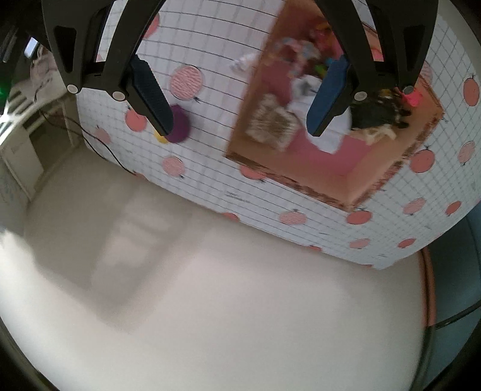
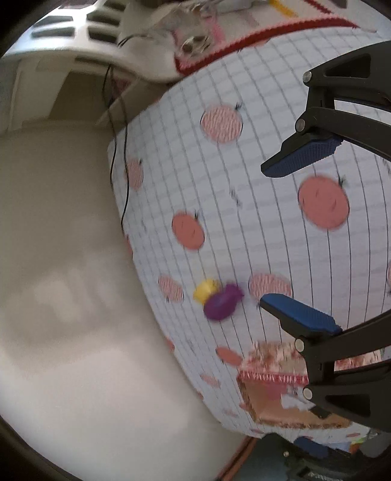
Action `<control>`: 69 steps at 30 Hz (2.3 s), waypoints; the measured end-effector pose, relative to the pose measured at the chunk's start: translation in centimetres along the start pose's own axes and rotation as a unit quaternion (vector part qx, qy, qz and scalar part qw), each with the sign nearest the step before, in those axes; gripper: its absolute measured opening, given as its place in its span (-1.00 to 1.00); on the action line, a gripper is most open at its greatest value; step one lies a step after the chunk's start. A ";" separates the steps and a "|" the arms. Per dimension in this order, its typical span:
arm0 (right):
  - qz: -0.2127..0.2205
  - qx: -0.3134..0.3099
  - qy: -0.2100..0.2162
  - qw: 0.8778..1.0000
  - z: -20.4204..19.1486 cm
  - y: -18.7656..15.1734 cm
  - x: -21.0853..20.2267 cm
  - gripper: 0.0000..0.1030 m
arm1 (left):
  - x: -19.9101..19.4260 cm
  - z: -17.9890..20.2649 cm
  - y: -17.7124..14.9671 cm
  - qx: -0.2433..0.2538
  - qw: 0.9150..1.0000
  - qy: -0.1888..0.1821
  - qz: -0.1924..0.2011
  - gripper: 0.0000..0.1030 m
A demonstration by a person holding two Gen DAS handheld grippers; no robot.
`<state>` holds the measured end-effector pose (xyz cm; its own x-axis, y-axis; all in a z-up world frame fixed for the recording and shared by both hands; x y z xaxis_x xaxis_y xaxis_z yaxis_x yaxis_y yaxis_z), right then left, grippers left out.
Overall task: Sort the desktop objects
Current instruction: 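Move both tools away from the box toward the purple-and-yellow toy, then lower the left tool to the white bottle while the right tool approaches the purple-and-yellow toy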
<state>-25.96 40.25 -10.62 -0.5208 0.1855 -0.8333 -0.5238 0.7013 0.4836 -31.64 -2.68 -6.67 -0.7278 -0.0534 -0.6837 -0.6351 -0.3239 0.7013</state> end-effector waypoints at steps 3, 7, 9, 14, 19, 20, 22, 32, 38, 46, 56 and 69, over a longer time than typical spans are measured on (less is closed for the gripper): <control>-0.007 0.031 -0.002 1.000 2.1 0.3 0.1 0.60 | -0.2 1.9 -0.2 0.017 1.000 0.002 0.009 0.76; -0.013 0.049 -0.014 0.999 4.0 0.7 0.2 0.60 | 0.3 4.0 -0.9 0.035 0.999 -0.013 -0.001 0.76; -0.014 0.052 -0.018 0.998 4.7 0.8 0.1 0.60 | 0.8 5.3 -1.4 0.044 0.999 -0.022 -0.012 0.76; -0.013 0.062 -0.032 0.997 6.2 1.1 0.1 0.60 | 1.6 7.9 -2.8 0.069 0.996 -0.038 -0.032 0.76; -0.023 0.077 -0.036 0.996 7.5 1.1 0.6 0.60 | 2.7 9.8 -4.0 0.090 0.993 -0.047 -0.057 0.76; -0.024 0.079 -0.036 0.996 7.6 1.1 0.6 0.60 | 3.0 9.9 -4.1 0.092 0.993 -0.047 -0.060 0.76; -0.025 0.082 -0.036 0.996 7.8 1.1 0.8 0.60 | 3.4 10.4 -4.6 0.098 0.992 -0.049 -0.070 0.76; -0.049 0.087 -0.030 0.995 7.8 0.6 2.5 0.60 | 6.4 11.6 -7.3 0.128 0.984 -0.042 -0.118 0.76; -0.060 0.077 -0.026 0.995 6.8 0.3 3.4 0.60 | 8.3 11.0 -8.5 0.134 0.981 -0.022 -0.135 0.76; -0.066 0.063 -0.029 0.995 5.6 0.0 4.0 0.60 | 9.5 8.2 -8.2 0.121 0.983 0.028 -0.135 0.76; -0.072 0.043 -0.037 0.996 4.4 -0.4 4.5 0.60 | 9.2 6.5 -7.1 0.137 0.982 0.083 -0.105 0.72; -0.079 0.029 -0.037 0.996 3.3 -0.8 5.0 0.60 | 9.6 6.2 -7.6 0.125 0.981 0.091 -0.120 0.72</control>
<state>-25.91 42.91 -16.11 -0.3832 0.1186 -0.9160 -0.5546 0.7635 0.3309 -35.42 5.11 -17.32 -0.5067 -0.1785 -0.8434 -0.8422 -0.1068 0.5285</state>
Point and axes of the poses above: each gripper's, at about its wrist camera, not at the fingertips, and x roughly the way its jaws point, z to its right, y to its top, the point moved 2 cm from there along x, roughly the way its jaws point, and after that the axes turned 4 degrees about x, right-handed, at the moved point
